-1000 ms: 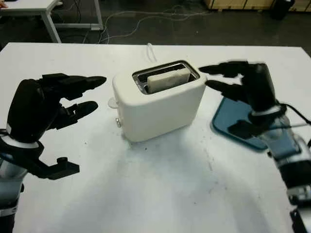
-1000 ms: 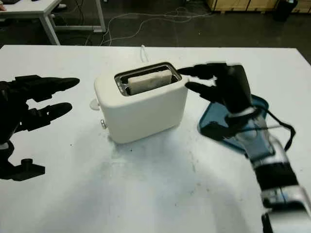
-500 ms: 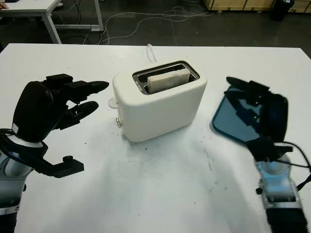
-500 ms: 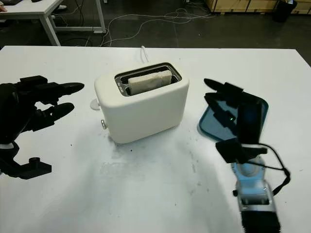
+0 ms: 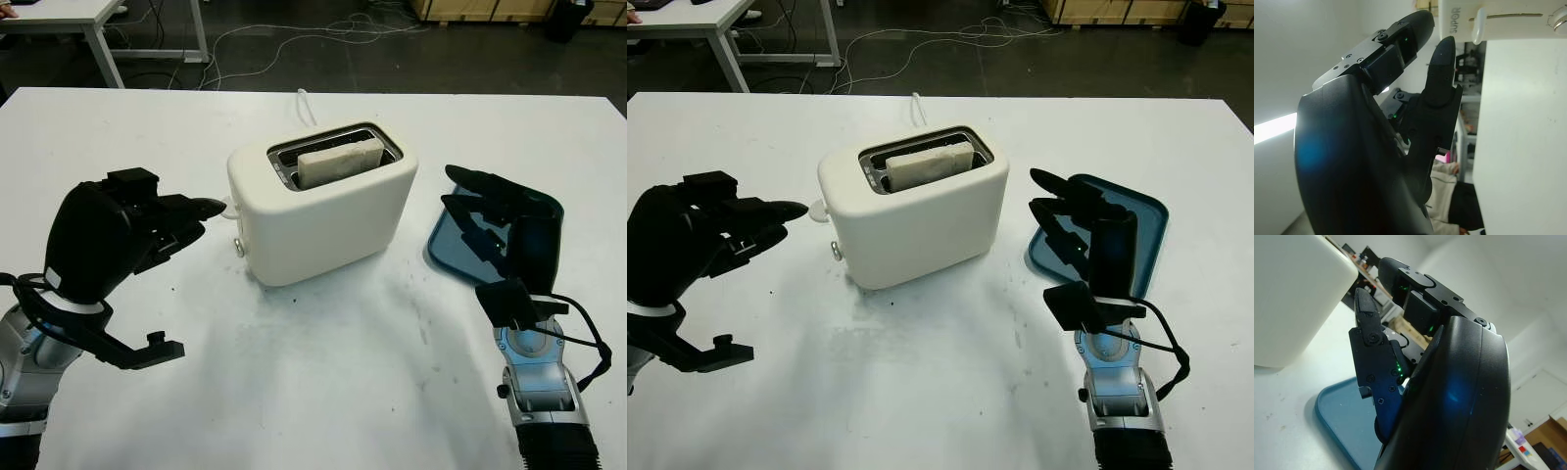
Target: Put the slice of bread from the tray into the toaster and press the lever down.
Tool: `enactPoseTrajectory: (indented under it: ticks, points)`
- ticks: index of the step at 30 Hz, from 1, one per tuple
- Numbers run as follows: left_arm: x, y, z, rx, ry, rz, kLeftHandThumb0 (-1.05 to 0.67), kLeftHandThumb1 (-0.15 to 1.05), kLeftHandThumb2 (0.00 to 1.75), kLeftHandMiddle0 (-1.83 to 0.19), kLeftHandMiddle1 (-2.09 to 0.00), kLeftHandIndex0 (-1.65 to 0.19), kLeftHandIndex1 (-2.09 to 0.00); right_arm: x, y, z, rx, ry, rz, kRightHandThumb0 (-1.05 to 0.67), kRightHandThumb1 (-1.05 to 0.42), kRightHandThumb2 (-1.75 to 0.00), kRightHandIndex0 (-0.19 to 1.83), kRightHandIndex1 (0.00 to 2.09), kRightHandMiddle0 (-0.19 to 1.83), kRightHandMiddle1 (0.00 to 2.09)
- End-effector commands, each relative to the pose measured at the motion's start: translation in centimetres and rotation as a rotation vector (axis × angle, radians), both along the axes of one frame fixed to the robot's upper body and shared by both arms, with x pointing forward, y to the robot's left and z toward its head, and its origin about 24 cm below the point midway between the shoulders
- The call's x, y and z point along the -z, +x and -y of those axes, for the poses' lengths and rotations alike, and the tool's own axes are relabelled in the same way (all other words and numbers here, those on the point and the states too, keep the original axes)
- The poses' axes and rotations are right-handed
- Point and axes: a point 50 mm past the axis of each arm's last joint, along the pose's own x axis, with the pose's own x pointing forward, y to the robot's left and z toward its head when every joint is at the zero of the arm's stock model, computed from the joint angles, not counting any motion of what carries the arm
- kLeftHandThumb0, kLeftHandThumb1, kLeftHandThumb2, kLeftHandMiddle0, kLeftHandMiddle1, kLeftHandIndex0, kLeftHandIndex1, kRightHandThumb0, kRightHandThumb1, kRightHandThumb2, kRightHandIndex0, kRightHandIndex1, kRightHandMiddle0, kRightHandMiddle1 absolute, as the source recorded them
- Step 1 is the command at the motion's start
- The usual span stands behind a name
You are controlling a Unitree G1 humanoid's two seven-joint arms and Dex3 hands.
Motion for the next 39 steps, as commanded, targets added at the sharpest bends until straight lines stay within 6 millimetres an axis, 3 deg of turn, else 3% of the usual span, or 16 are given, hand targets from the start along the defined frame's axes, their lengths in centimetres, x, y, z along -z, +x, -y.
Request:
enactPoseTrajectory:
  ticks: [1,5,7,11,19,39]
  points:
    - [0.0,0.2,0.0,0.003,0.019,0.008,-0.23,0.92,0.05,-0.91,-1.63,-1.08,-0.05,-0.2,0.1,-0.1,-0.003,0.010,0.020,-0.27,-0.92,-0.14,1.07,0.26,0.96,0.00]
    - [-0.4,0.6,0.1,-0.010,0.063,0.016,-0.18,0.92,0.03,-0.91,-1.67,-1.07,-0.04,-0.2,0.1,0.0,-0.005,0.002,0.018,-0.28,-0.92,-0.15,1.08,0.25,0.96,0.00]
    - [-0.7,0.8,0.1,-0.019,0.115,0.026,-0.20,0.92,0.11,-0.92,-1.63,-1.06,-0.03,-0.2,0.1,0.0,-0.003,0.002,0.014,-0.29,-0.92,-0.14,1.09,0.26,0.96,0.00]
    - [-0.9,1.3,0.2,-0.024,0.133,0.038,-0.24,0.92,0.24,-0.95,-1.58,-1.06,-0.02,-0.2,0.1,0.1,-0.005,0.006,0.018,-0.30,-0.92,-0.13,0.86,0.80,0.96,0.00]
    - [-1.2,1.9,0.7,-0.054,0.139,0.023,-0.26,0.92,0.32,-0.93,-1.73,-1.11,-0.04,-0.1,0.0,0.2,0.000,-0.001,0.009,-0.31,-0.92,-0.15,0.98,0.43,0.96,0.00]
    - [-0.3,3.6,0.4,-0.080,0.211,-0.053,-0.24,0.92,0.27,-0.92,-1.74,-1.12,-0.05,0.2,-0.3,0.5,-0.010,0.004,0.015,-0.33,-0.92,-0.15,1.06,0.28,0.97,0.00]
